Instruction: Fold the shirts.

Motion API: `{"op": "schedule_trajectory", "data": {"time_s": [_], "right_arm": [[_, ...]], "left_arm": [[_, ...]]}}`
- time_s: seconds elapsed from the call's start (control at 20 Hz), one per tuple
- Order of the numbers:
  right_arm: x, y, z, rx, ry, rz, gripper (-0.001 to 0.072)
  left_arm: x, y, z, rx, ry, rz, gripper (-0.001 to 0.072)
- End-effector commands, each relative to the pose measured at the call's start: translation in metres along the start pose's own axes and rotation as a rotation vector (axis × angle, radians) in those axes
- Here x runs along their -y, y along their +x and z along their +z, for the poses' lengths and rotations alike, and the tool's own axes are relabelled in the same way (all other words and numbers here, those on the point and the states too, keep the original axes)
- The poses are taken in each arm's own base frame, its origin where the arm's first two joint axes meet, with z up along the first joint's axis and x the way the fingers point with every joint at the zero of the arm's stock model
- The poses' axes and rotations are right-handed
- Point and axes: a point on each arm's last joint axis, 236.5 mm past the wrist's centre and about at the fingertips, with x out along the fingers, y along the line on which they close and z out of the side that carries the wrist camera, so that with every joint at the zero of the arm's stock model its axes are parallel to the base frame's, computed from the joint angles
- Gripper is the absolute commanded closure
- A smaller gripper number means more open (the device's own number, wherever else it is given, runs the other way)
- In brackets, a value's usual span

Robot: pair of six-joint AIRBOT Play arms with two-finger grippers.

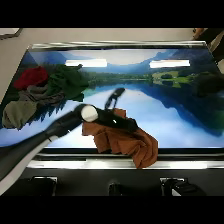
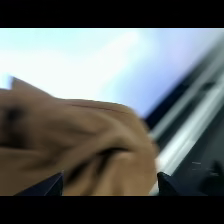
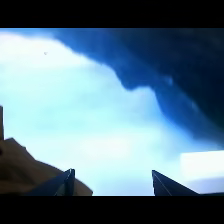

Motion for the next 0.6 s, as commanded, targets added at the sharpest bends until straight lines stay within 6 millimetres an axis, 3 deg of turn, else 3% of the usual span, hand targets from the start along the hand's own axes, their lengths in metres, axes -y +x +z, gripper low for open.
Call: {"op": "schedule_trajectory", "data": {"time_s": [0.0,0.1,0.2,0.35,0.55], "right_arm": [[-0.045,0.065,-0.061,-0.340,-0.077,0.137,0.0153],[-0.059,0.099,-0.106,-0.479,-0.079,0.178,0.0152],[-0.056,0.131,-0.160,-0.620,-0.081,0.159,0.0152],[-0.052,0.165,-0.224,-0.753,-0.088,0.141,0.0152],[-0.048,0.178,-0.259,-0.817,-0.078,0.125,0.0148]], "left_arm": [[-0.141,-0.086,0.001,-0.091,-0.087,0.355,-0.0005],[-0.206,-0.118,-0.033,-0.168,-0.251,0.438,-0.0005],[-0.242,-0.119,-0.072,-0.214,-0.416,0.421,-0.0005],[-0.247,-0.087,-0.099,-0.199,-0.526,0.303,-0.0005],[-0.249,-0.055,-0.109,-0.161,-0.552,0.290,-0.0004]]}}
